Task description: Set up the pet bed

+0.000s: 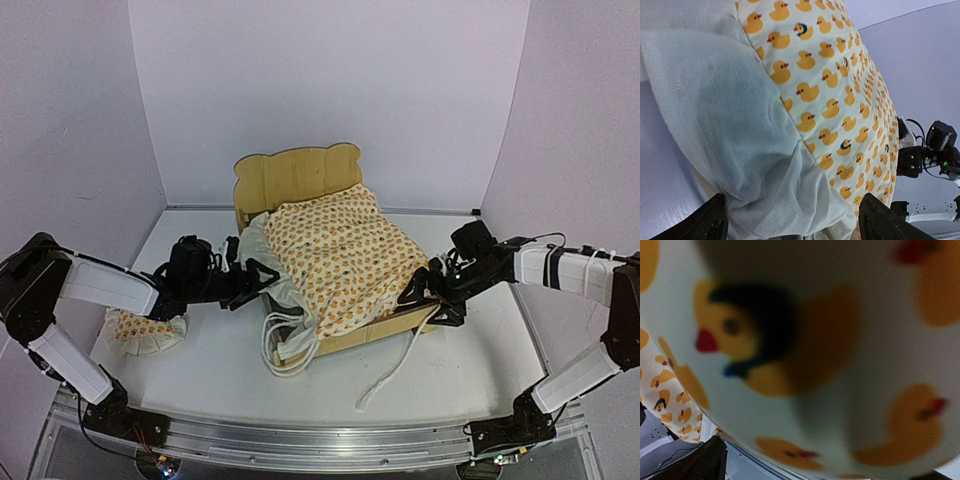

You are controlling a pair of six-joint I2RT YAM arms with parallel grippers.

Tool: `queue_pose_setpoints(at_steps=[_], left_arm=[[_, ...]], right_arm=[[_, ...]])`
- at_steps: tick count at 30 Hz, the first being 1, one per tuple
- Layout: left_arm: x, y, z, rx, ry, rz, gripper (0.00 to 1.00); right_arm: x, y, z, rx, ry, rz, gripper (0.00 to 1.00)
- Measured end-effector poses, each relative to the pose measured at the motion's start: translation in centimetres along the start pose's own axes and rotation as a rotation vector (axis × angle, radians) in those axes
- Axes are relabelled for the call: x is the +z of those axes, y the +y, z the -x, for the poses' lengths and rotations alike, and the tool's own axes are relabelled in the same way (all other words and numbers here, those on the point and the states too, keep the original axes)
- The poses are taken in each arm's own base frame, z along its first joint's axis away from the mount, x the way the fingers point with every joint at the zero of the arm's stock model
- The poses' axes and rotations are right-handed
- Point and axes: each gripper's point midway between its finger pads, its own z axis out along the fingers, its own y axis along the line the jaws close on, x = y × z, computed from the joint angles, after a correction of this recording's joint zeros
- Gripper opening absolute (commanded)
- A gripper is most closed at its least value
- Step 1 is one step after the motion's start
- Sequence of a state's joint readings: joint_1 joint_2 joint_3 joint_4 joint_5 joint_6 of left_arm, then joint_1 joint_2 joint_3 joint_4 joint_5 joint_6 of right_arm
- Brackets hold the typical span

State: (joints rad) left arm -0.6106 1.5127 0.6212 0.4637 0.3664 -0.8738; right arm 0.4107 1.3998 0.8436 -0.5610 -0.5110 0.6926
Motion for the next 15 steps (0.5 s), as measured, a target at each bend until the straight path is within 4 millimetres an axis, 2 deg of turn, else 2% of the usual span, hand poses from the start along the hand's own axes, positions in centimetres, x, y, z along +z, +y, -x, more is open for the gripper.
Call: queue_pose_setpoints(at_steps=[2, 4, 9, 12, 15], left_arm=[[0.9, -0.7, -1.6, 0.0, 0.034, -0.021, 0.89], [2.0, -1.6, -4.2, 0.001, 0.09, -0.044, 0.88], [4.7, -4.4, -10.2, 0.034, 0.236, -0.11, 0.85], [5.5, -7.0, -12.1, 0.07, 0.281, -0.177, 0.85], [5.2, -8.8, -12.7, 0.116, 0.279, -0.229, 0.87]], right_arm=[[0.5, -0.1, 1.1, 0.0, -0.024, -0.001, 0.98], [0.9, -0.7, 2.1, 0.024, -0.032, -0.018, 0.98], [0.6, -2.9, 7.3, 0.092, -0.075, -0.027, 0.98], [-0.4, -3.9, 10.5, 0.049, -0.07, -0.069, 0.98], [-1.9, -5.1, 11.6, -0.041, -0.033, -0.202, 0.98]])
